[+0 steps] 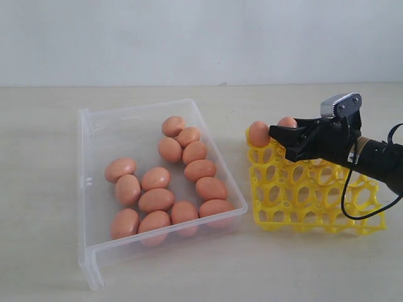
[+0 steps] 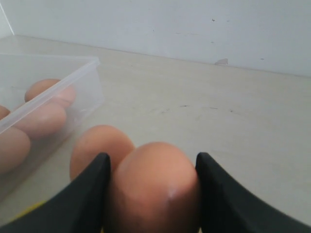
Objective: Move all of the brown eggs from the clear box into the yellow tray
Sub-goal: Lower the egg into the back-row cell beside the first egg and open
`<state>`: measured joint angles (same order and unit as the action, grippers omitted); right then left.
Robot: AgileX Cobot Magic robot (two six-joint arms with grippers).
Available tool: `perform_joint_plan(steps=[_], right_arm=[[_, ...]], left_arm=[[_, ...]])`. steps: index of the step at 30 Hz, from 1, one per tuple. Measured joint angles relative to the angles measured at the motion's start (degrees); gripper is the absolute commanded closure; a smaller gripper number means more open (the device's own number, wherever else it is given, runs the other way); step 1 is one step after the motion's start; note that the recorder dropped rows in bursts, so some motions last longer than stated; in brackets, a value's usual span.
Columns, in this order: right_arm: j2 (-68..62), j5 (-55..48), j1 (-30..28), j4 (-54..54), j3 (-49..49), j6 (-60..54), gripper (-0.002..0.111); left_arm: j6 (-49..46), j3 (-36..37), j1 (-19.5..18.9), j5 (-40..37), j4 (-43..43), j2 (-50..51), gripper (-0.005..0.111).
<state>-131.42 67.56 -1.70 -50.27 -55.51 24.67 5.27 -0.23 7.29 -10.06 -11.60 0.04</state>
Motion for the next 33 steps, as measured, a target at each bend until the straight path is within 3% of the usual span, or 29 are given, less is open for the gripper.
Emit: perform_joint_plan(steps=[15, 22, 33], right_arm=[[0.0, -0.2, 0.0, -0.6, -0.1, -0.1, 0.071], [0.0, -0.2, 0.0, -1.1, -0.1, -0.1, 0.049], [0.0, -0.2, 0.0, -1.3, -0.2, -0.1, 0.049]], left_arm=[[0.0, 0.0, 0.0, 0.0, 0.0, 0.0, 0.103], [0.0, 0.0, 0.0, 0.0, 0.0, 0.0, 0.103], [0.0, 0.0, 0.0, 0.0, 0.0, 0.0, 0.103]])
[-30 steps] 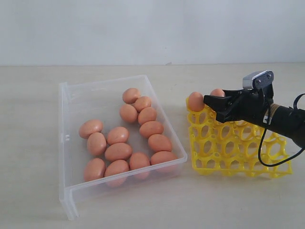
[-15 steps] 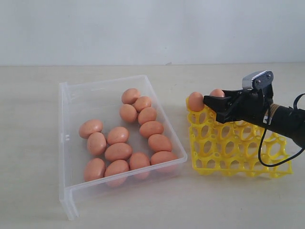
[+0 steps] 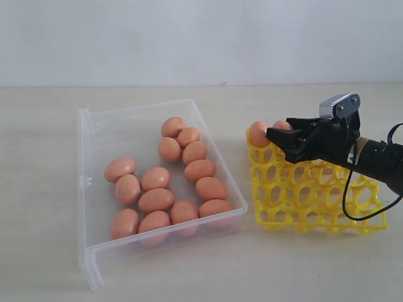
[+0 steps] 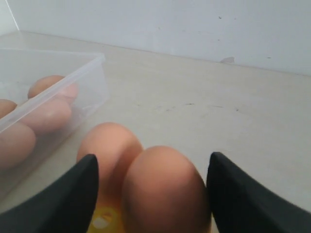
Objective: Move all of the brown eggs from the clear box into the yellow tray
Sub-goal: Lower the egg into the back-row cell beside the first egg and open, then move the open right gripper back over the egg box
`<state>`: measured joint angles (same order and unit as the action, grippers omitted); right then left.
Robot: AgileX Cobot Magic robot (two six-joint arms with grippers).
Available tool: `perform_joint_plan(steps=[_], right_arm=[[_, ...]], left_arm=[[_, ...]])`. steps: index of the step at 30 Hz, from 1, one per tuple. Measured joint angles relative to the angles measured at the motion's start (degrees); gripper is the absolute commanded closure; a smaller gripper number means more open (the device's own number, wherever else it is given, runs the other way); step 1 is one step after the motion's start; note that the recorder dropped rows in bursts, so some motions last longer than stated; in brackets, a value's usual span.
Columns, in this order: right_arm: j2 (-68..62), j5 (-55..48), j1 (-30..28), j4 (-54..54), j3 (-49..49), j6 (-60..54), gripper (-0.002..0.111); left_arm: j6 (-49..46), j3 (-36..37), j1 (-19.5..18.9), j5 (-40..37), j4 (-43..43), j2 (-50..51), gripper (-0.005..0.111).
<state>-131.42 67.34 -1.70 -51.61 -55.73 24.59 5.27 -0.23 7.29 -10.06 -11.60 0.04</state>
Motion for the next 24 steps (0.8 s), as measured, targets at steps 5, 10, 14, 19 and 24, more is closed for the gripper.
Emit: perform_joint_plan(steps=[5, 10, 14, 19, 24], right_arm=[[0.4, 0.9, 0.0, 0.2, 0.0, 0.2, 0.049], [3.5, 1.7, 0.0, 1.1, 0.2, 1.0, 0.049], [5.7, 1.9, 0.0, 1.1, 0.2, 3.0, 0.050], [8.0, 1.9, 0.0, -1.5, 0.2, 7.3, 0.083], [12.9, 1.9, 1.6, -11.0, 0.2, 13.2, 0.108]], left_arm=[[0.0, 0.0, 0.0, 0.0, 0.0, 0.0, 0.103], [0.0, 0.0, 0.0, 0.0, 0.0, 0.0, 0.103], [0.0, 0.0, 0.0, 0.0, 0.0, 0.0, 0.103], [0.0, 0.0, 0.0, 0.0, 0.0, 0.0, 0.103], [0.0, 0.0, 0.0, 0.0, 0.0, 0.0, 0.103]])
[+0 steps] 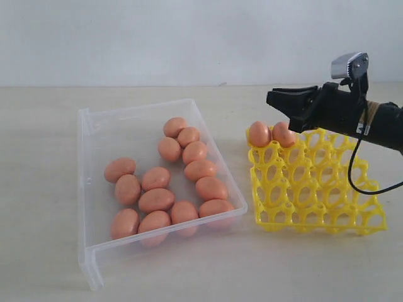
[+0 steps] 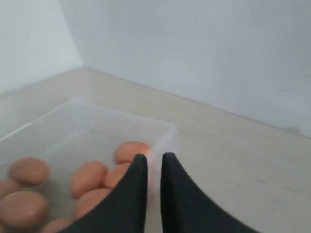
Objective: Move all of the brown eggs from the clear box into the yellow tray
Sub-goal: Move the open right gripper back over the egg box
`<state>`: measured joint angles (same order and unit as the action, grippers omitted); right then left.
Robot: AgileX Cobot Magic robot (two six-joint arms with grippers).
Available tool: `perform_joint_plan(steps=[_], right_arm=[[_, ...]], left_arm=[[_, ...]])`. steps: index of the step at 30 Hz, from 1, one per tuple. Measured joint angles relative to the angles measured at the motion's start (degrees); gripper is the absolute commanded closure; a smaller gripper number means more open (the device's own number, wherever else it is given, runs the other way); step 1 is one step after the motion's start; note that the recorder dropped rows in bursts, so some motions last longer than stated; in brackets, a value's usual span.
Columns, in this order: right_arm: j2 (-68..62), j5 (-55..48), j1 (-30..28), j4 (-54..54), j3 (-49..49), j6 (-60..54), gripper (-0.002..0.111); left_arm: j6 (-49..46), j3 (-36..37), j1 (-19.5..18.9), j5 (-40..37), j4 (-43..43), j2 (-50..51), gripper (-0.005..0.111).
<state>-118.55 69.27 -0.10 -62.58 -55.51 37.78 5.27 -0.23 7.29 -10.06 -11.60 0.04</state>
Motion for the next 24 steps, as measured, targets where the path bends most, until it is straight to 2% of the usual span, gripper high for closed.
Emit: perform_joint_plan(steps=[2, 4, 5, 6, 7, 11, 12, 14, 15, 16, 17, 18, 19, 21, 22, 24], right_arm=[[2.5, -1.8, 2.7, -5.7, -0.5, 3.2, 0.108], [5.5, -9.1, 7.2, -11.8, -2.3, 8.6, 0.108], [7.6, -22.1, 14.5, -20.7, -5.3, 19.2, 0.108], [8.0, -29.2, 17.4, -25.3, -6.8, 25.1, 0.103], [8.0, -40.2, 23.6, -32.8, -10.0, 38.5, 0.097], [7.8, -44.1, 29.6, -36.3, -15.3, 51.1, 0.067], [7.8, -44.2, 30.6, -36.4, -16.5, 53.0, 0.062], [7.8, -46.2, 32.6, -36.8, -18.7, 58.4, 0.071], [7.8, -46.9, 32.8, -37.0, -19.1, 60.3, 0.082], [7.8, -48.9, 32.8, -37.1, -19.5, 63.0, 0.088], [7.8, -50.4, 32.8, -37.1, -19.6, 62.9, 0.100], [7.8, -52.9, 32.8, -37.2, -19.7, 58.2, 0.107], [7.8, -53.8, 32.8, -37.2, -19.7, 53.7, 0.108], [7.8, -54.3, 33.1, -37.2, -19.7, 36.5, 0.108], [7.8, -56.6, 34.6, -37.3, -19.7, 26.2, 0.108], [7.8, -63.8, 37.7, -37.4, -19.7, 15.4, 0.109]], left_arm=[[0.0, 0.0, 0.0, 0.0, 0.0, 0.0, 0.103], [0.0, 0.0, 0.0, 0.0, 0.0, 0.0, 0.103], [0.0, 0.0, 0.0, 0.0, 0.0, 0.0, 0.103], [0.0, 0.0, 0.0, 0.0, 0.0, 0.0, 0.103], [0.0, 0.0, 0.0, 0.0, 0.0, 0.0, 0.103], [0.0, 0.0, 0.0, 0.0, 0.0, 0.0, 0.103], [0.0, 0.0, 0.0, 0.0, 0.0, 0.0, 0.103], [0.0, 0.0, 0.0, 0.0, 0.0, 0.0, 0.103], [0.0, 0.0, 0.0, 0.0, 0.0, 0.0, 0.103], [0.0, 0.0, 0.0, 0.0, 0.0, 0.0, 0.103], [0.0, 0.0, 0.0, 0.0, 0.0, 0.0, 0.103], [0.0, 0.0, 0.0, 0.0, 0.0, 0.0, 0.103], [0.0, 0.0, 0.0, 0.0, 0.0, 0.0, 0.103], [0.0, 0.0, 0.0, 0.0, 0.0, 0.0, 0.103], [0.0, 0.0, 0.0, 0.0, 0.0, 0.0, 0.103], [0.0, 0.0, 0.0, 0.0, 0.0, 0.0, 0.103]])
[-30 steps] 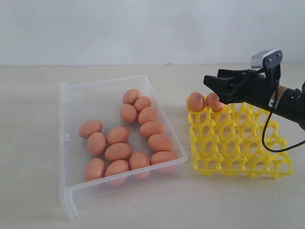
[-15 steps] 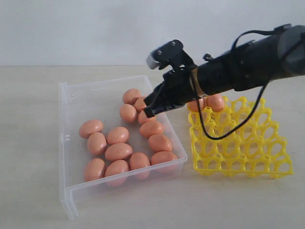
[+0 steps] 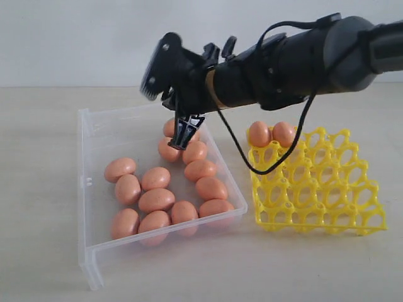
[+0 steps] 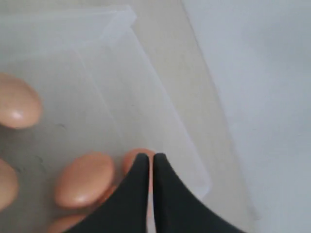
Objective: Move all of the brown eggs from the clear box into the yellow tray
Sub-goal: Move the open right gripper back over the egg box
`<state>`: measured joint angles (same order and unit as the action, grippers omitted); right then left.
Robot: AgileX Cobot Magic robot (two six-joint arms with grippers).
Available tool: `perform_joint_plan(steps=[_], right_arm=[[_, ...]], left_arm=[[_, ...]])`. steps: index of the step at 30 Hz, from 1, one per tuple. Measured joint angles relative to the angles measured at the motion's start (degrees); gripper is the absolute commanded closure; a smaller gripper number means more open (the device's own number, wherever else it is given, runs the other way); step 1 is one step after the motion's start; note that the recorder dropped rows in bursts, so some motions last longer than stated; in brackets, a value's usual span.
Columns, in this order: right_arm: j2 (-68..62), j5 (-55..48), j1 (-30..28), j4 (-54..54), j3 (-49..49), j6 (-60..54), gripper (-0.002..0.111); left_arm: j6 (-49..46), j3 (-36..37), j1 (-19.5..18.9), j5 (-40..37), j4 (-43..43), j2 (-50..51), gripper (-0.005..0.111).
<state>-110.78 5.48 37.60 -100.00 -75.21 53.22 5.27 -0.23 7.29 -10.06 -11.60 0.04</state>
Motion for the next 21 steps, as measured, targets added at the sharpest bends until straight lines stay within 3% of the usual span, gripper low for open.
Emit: perform_joint_plan(steps=[6, 8, 11, 13, 18, 21], right_arm=[[-1.3, -29.9, 10.2, -0.5, 0.0, -32.6, 0.109], [-1.8, -35.2, 11.1, -0.4, -0.1, -32.0, 0.109], [-2.2, -39.6, 11.4, 7.0, -3.6, -20.3, 0.109], [-2.2, -40.1, 10.5, 24.5, -8.3, -22.5, 0.109], [-4.9, -53.3, 2.9, 80.5, -19.7, -51.6, 0.109], [-7.7, -61.4, -0.8, 100.0, -24.3, -60.6, 0.104]], left_arm=[[0.0, 0.0, 0.0, 0.0, 0.0, 0.0, 0.103], [0.0, 0.0, 0.0, 0.0, 0.0, 0.0, 0.103], [0.0, 0.0, 0.0, 0.0, 0.0, 0.0, 0.103], [0.0, 0.0, 0.0, 0.0, 0.0, 0.0, 0.103], [0.0, 0.0, 0.0, 0.0, 0.0, 0.0, 0.103], [0.0, 0.0, 0.0, 0.0, 0.0, 0.0, 0.103]])
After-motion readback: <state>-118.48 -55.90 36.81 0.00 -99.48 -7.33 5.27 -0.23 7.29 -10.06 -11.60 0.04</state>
